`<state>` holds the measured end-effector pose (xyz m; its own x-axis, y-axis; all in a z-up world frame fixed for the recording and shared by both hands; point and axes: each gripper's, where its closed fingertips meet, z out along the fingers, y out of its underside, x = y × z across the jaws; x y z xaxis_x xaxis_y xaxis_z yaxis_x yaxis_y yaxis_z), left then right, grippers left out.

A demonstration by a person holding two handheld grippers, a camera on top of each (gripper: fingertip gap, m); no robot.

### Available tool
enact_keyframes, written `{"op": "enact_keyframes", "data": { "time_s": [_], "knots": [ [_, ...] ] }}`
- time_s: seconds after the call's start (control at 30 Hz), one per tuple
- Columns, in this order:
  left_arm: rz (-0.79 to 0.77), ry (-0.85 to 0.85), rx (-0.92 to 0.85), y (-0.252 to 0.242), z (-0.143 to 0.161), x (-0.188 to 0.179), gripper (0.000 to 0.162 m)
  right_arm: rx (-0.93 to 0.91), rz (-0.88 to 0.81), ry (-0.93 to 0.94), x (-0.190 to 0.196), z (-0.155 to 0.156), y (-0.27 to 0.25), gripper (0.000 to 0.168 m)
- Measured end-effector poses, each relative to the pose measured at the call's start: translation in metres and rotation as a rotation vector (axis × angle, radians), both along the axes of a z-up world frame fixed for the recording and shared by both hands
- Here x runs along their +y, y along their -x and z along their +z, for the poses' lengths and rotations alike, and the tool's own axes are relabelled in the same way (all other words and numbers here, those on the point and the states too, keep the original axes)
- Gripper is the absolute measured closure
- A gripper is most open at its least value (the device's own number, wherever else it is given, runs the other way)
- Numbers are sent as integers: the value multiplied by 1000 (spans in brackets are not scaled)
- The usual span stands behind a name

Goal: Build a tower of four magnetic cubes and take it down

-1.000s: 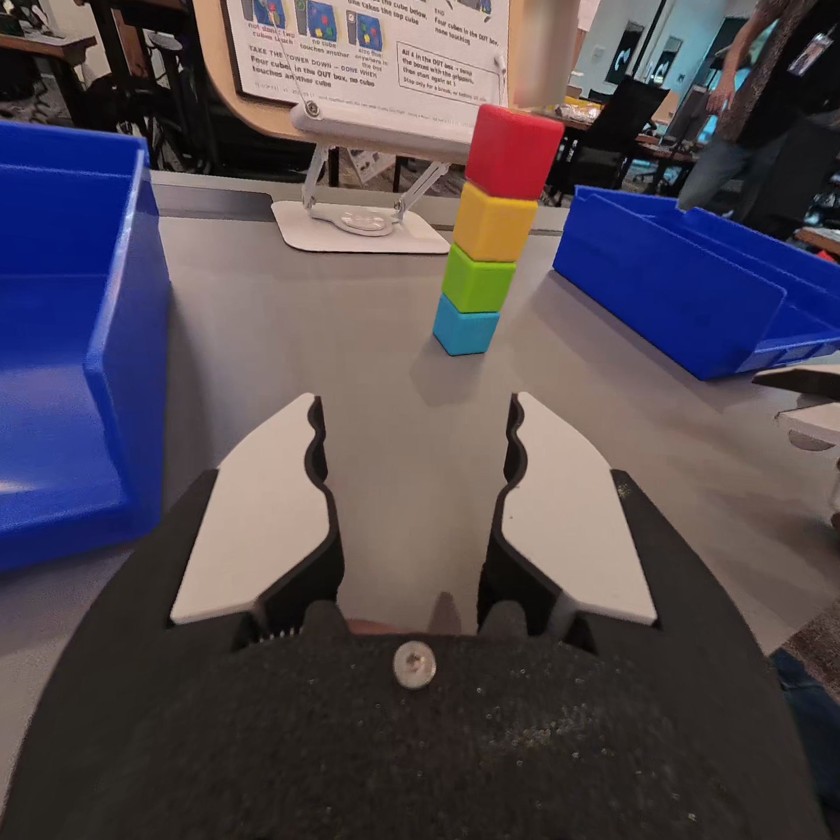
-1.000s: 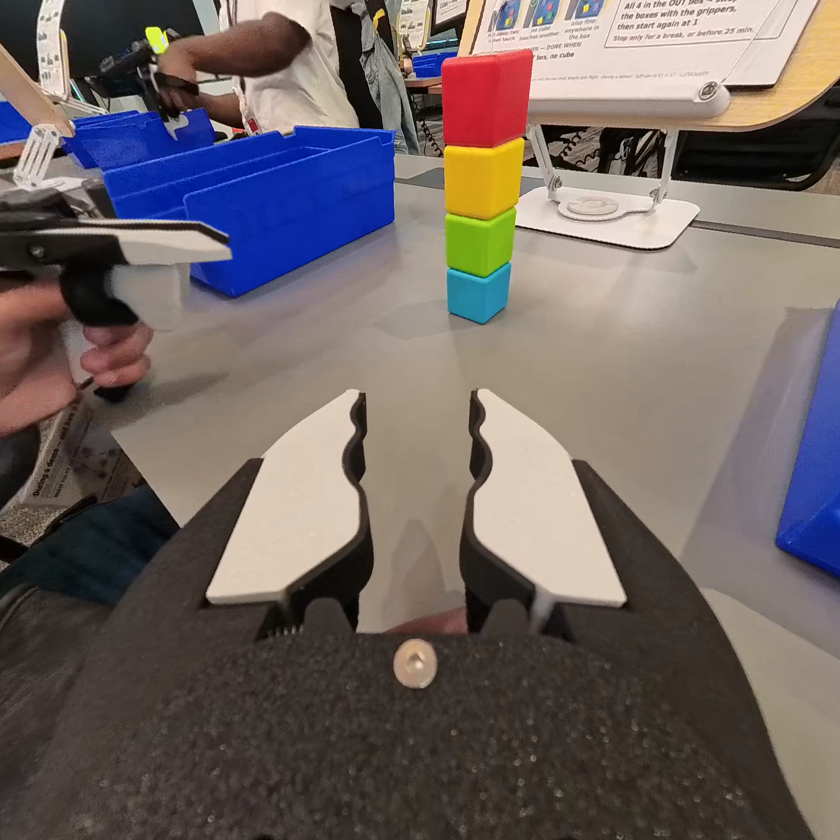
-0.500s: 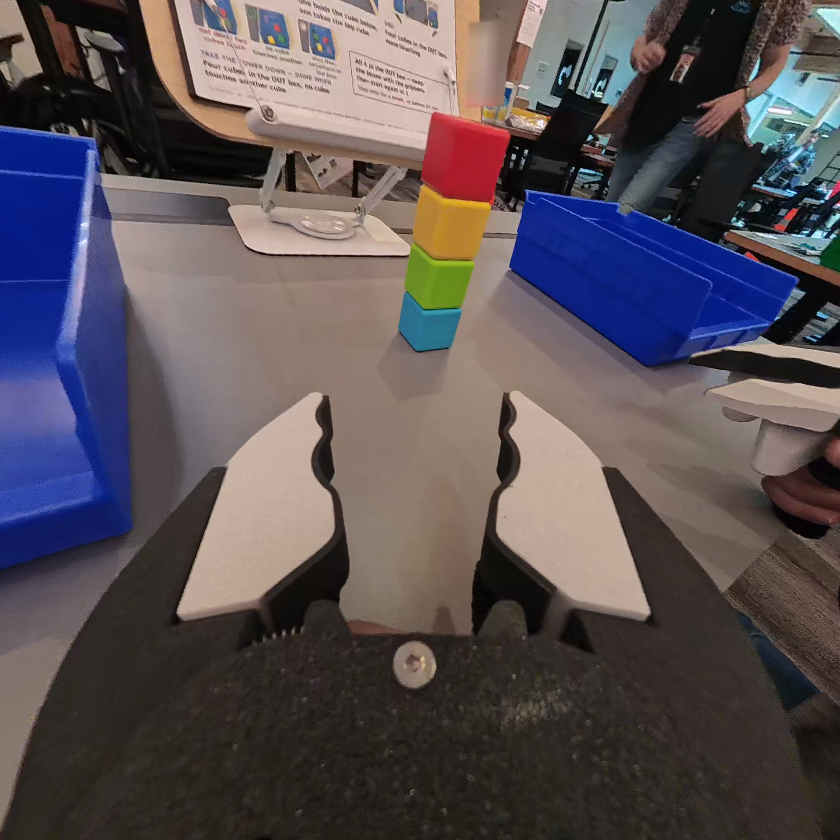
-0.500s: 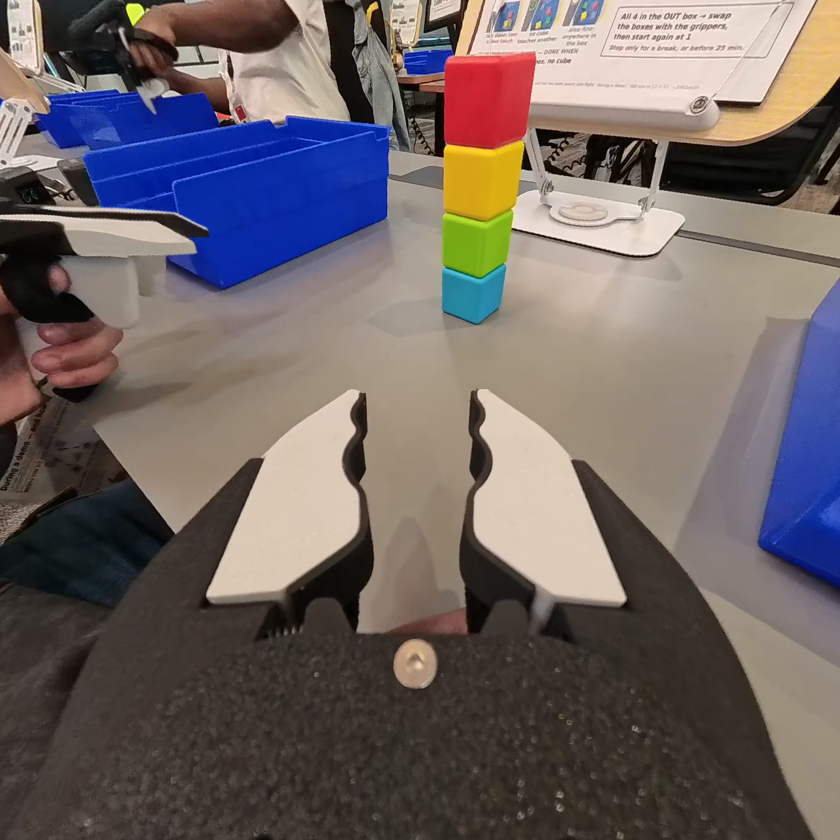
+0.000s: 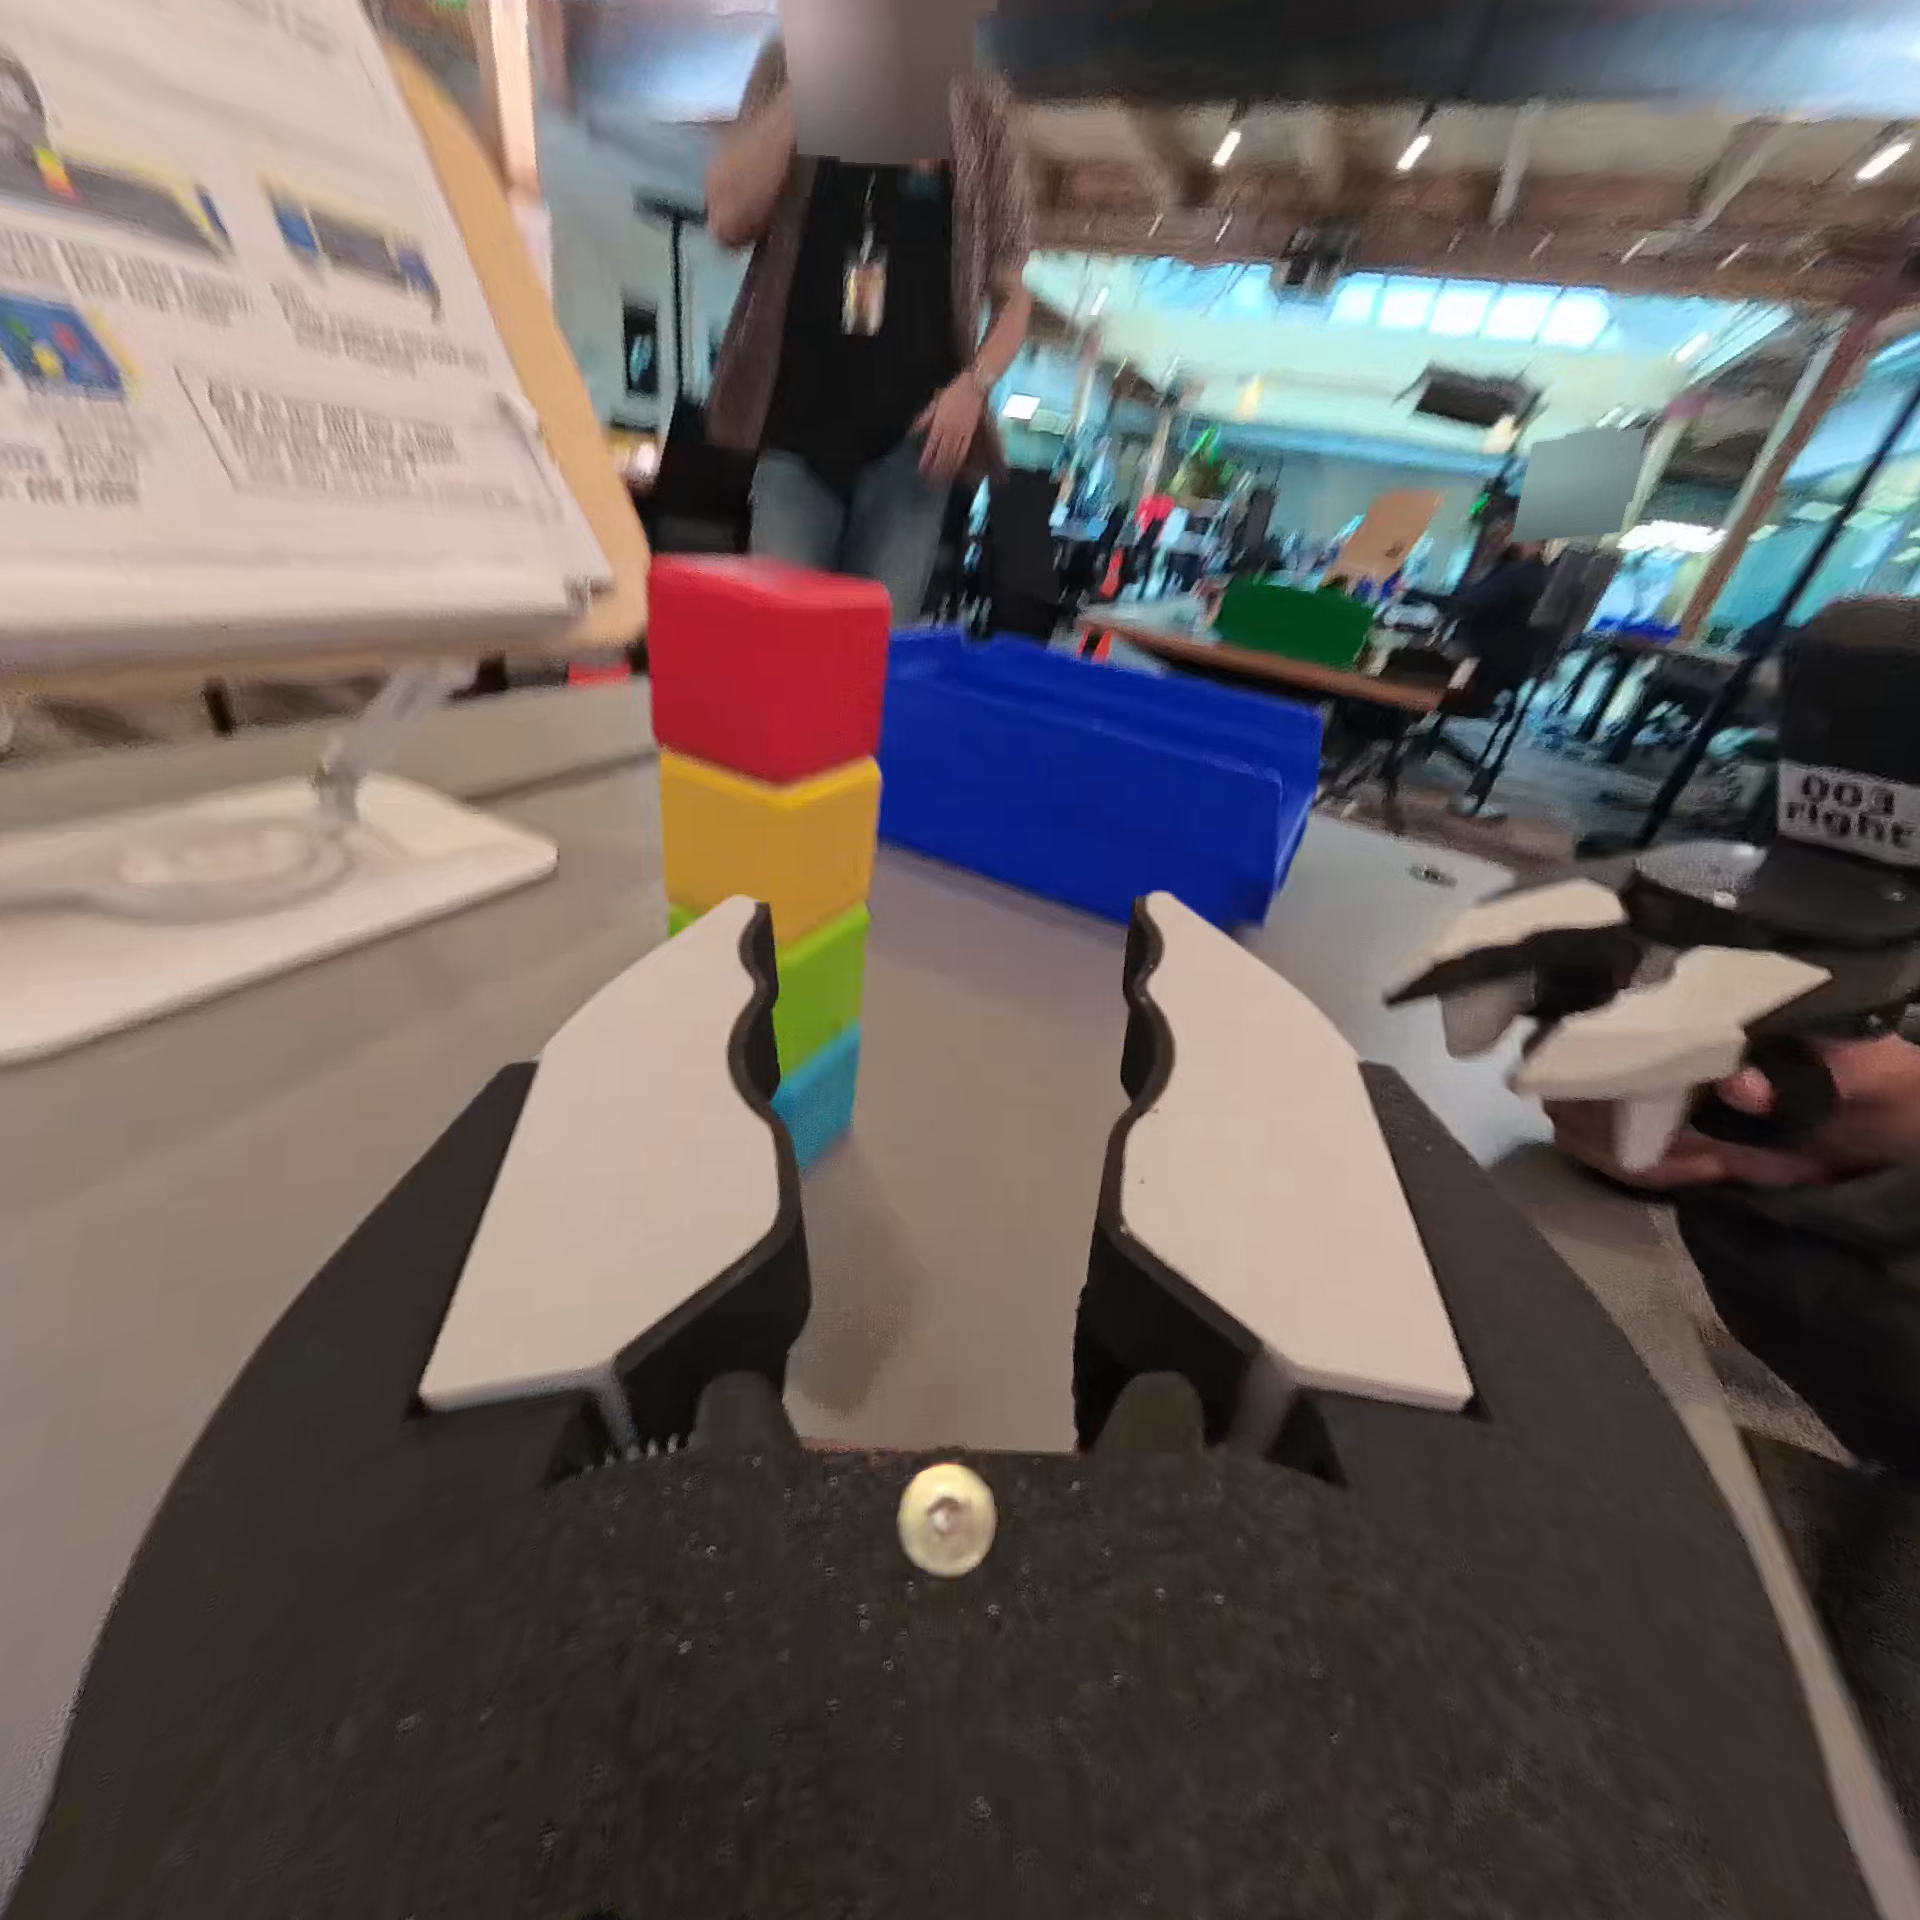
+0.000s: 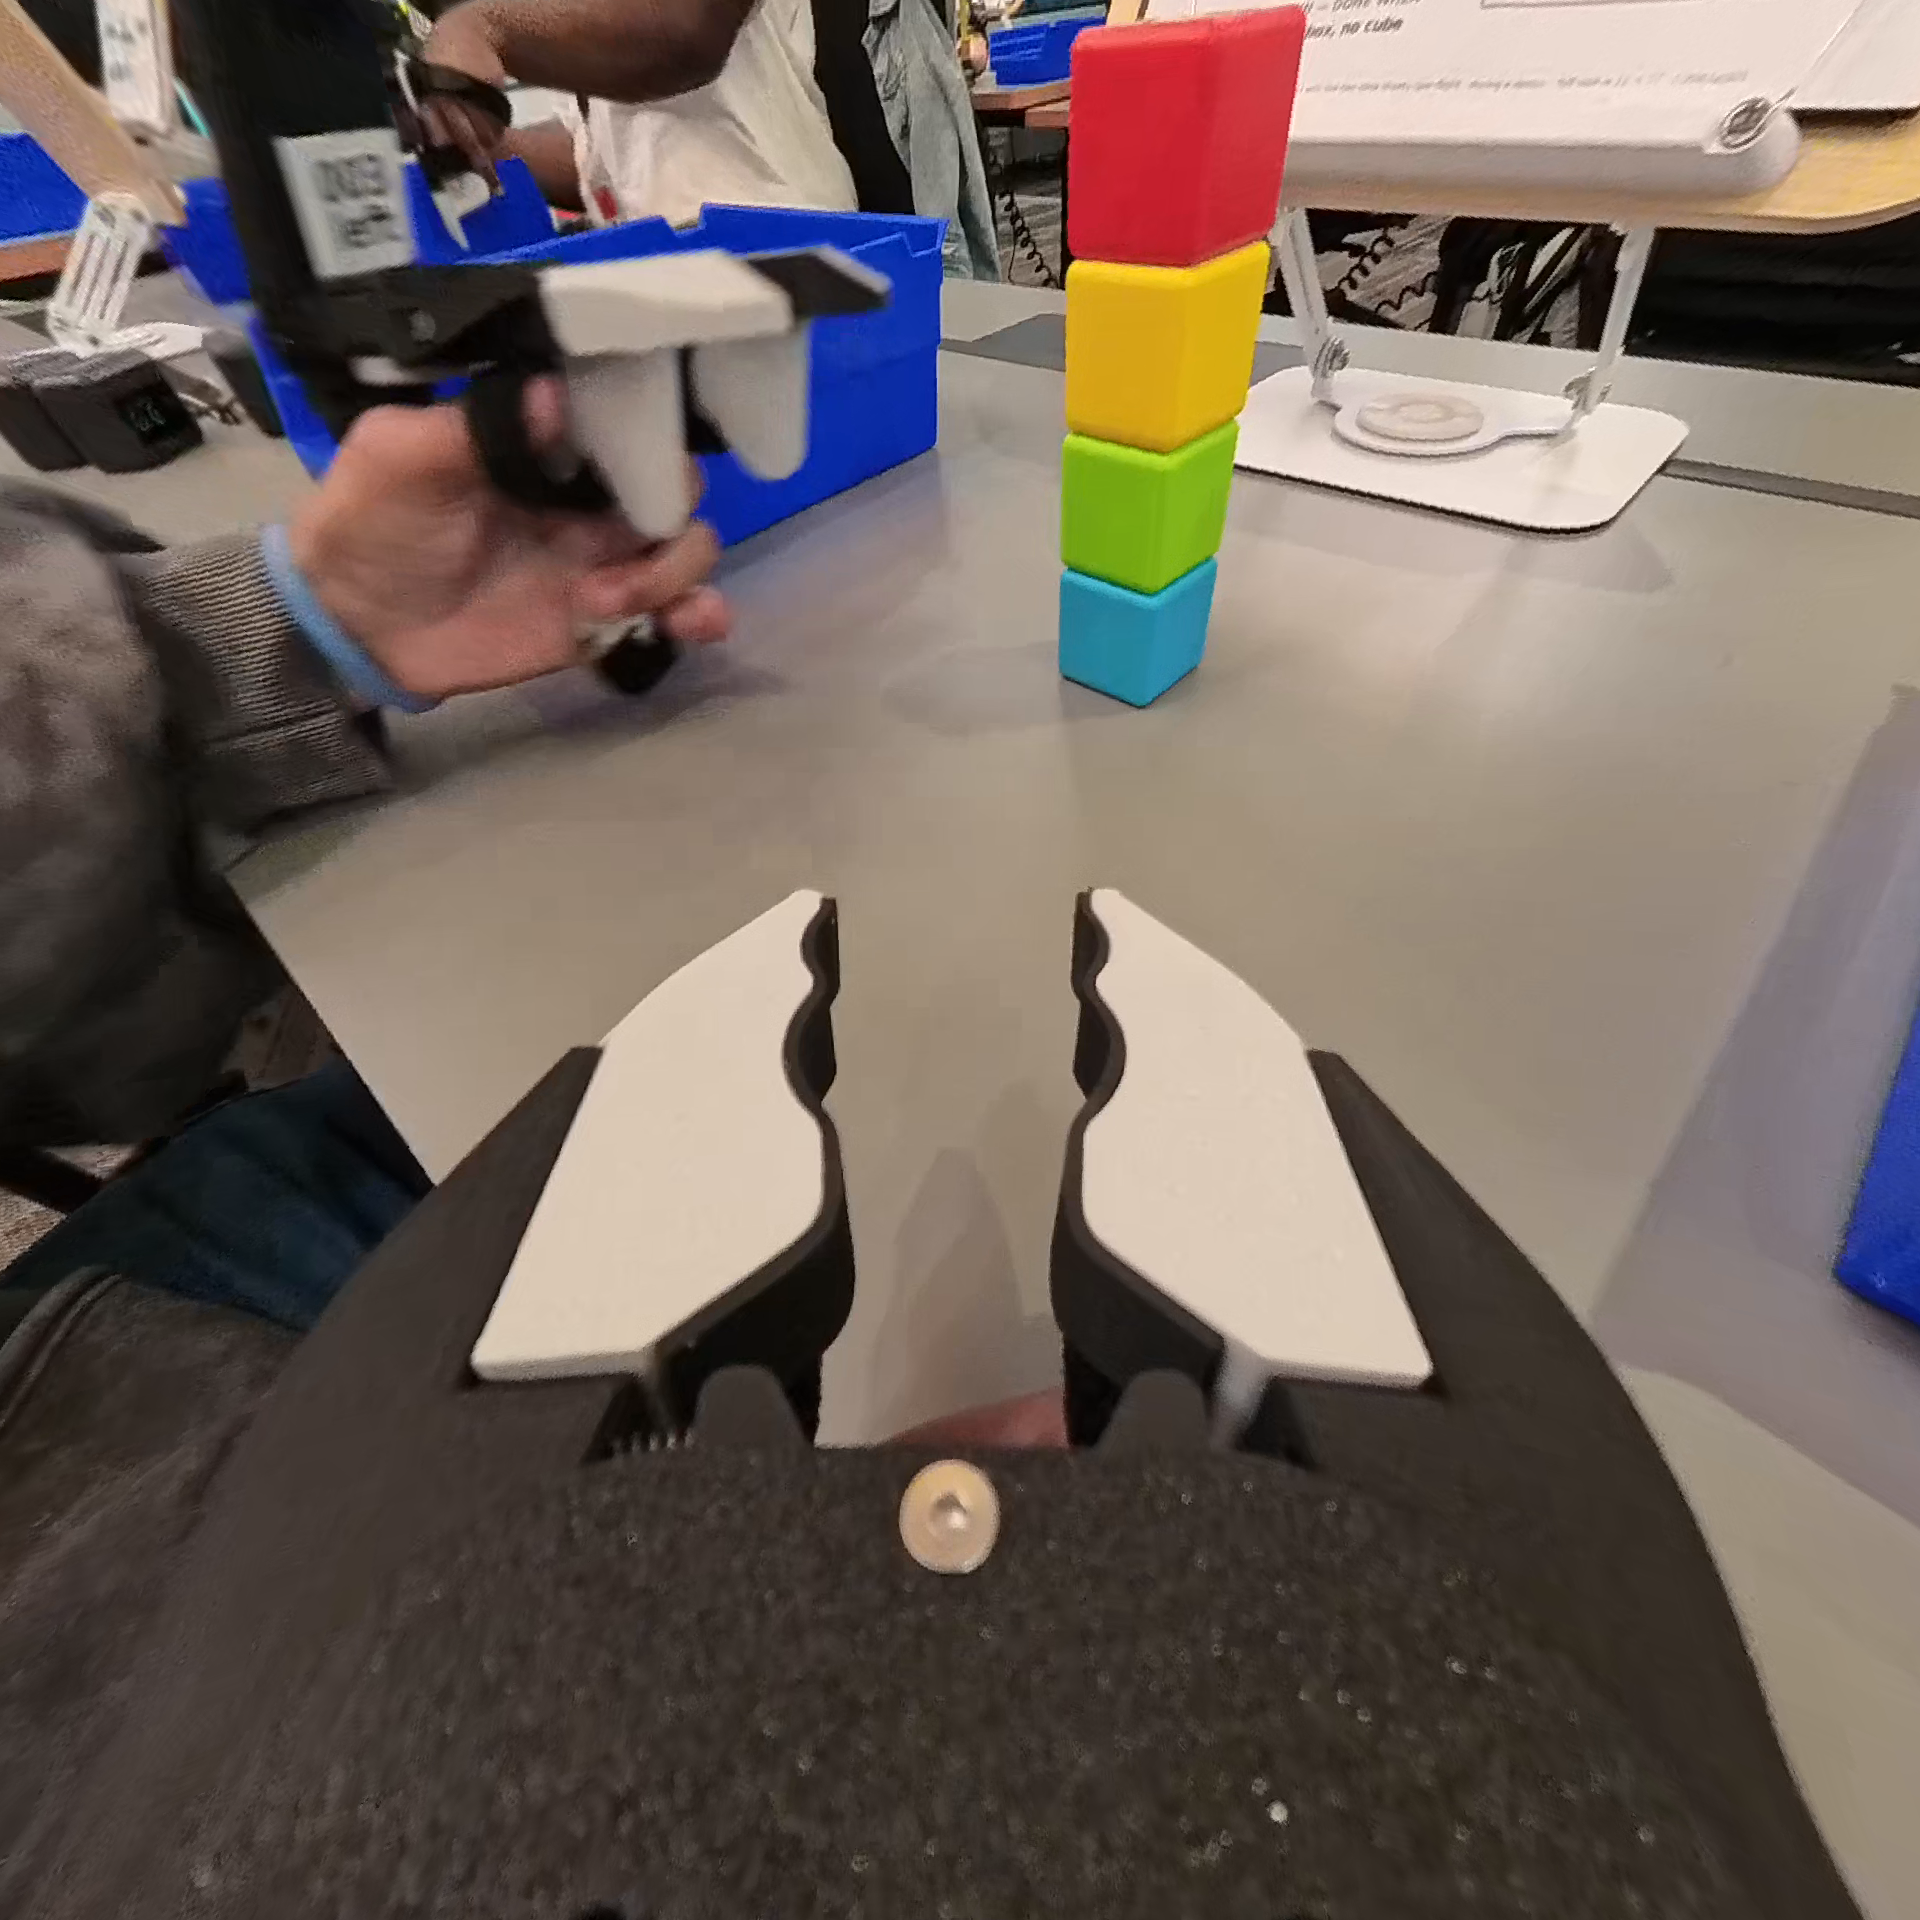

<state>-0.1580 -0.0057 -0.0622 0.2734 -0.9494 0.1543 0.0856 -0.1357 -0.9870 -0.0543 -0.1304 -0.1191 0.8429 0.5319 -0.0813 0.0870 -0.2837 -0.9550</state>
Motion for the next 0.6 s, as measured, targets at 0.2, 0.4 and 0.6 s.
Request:
{"op": "enact_keyframes", "data": {
  "time_s": [0.2, 0.4, 0.6],
  "knots": [
    [-112, -29, -42, -34, 0, 46, 94, 28, 1, -10, -1, 3, -2, 125],
    [-225, -32, -30, -52, -4, 65, 94, 30, 6, -11, -1, 3, -1, 125],
    [-334, -30, 38, -64, -13, 67, 92, 45, 13, -3, -1, 3, -2, 125]
  ]
}}
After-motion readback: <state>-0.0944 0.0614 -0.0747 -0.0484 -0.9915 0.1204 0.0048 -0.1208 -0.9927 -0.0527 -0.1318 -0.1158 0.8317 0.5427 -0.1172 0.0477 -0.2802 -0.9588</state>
